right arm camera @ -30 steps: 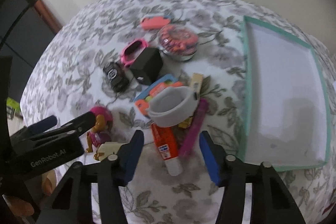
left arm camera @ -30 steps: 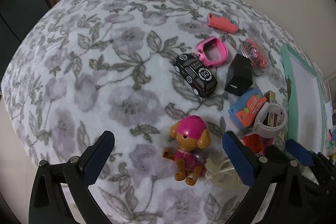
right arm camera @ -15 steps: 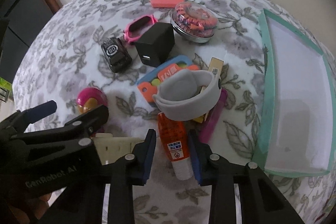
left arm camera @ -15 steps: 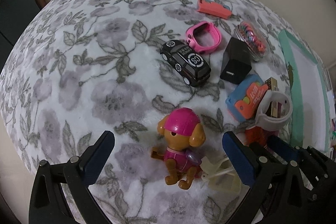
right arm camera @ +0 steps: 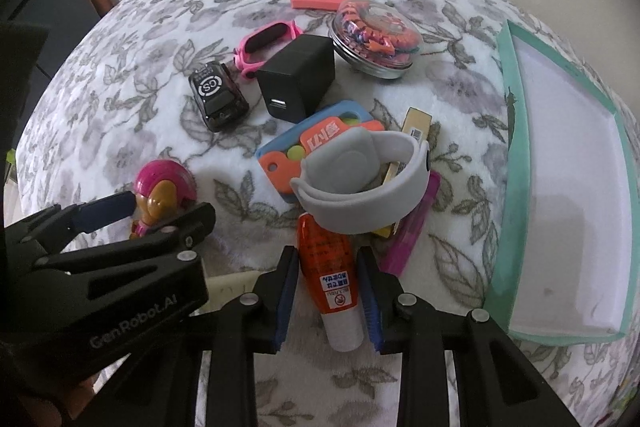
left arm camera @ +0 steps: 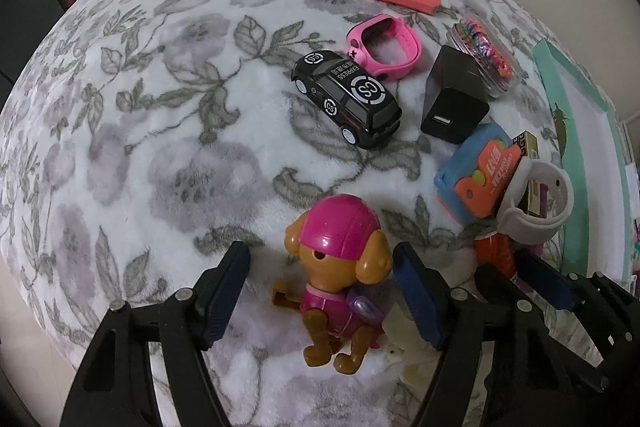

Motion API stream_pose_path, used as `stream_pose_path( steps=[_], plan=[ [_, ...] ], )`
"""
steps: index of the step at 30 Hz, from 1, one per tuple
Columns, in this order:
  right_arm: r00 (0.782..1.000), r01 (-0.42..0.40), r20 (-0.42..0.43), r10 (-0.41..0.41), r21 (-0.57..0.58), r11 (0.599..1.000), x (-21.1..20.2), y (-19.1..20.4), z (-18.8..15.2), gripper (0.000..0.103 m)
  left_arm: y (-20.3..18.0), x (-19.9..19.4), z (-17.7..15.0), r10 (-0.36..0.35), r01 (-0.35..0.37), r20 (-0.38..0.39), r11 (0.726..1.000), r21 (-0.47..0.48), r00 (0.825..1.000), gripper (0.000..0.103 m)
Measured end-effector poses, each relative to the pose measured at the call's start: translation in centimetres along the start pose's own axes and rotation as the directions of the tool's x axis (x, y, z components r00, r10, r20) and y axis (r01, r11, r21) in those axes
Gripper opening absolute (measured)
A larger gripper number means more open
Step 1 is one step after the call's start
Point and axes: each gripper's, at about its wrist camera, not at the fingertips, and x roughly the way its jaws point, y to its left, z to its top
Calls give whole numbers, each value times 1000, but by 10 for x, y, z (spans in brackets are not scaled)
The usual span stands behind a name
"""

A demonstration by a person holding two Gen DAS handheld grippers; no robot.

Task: Organize rigid objects
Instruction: 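Grasp the pink-helmeted puppy figure with left tool while right tool grasps the red glue stick, then carry the puppy figure and glue stick over the teal-rimmed tray with both tools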

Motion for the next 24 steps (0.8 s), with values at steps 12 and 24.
stream_pose_path(
  steps=[12, 24],
  plan=[
    [1000, 8, -1, -8, -12, 1000, 12, 4, 1, 32, 5, -2, -2, 28, -28, 31, 1000, -2, 999, 66],
    [1000, -29, 9, 29, 1, 1000, 4, 0, -4, 31, 14, -11, 0, 7, -6, 21, 999, -46, 1000, 46]
  ],
)
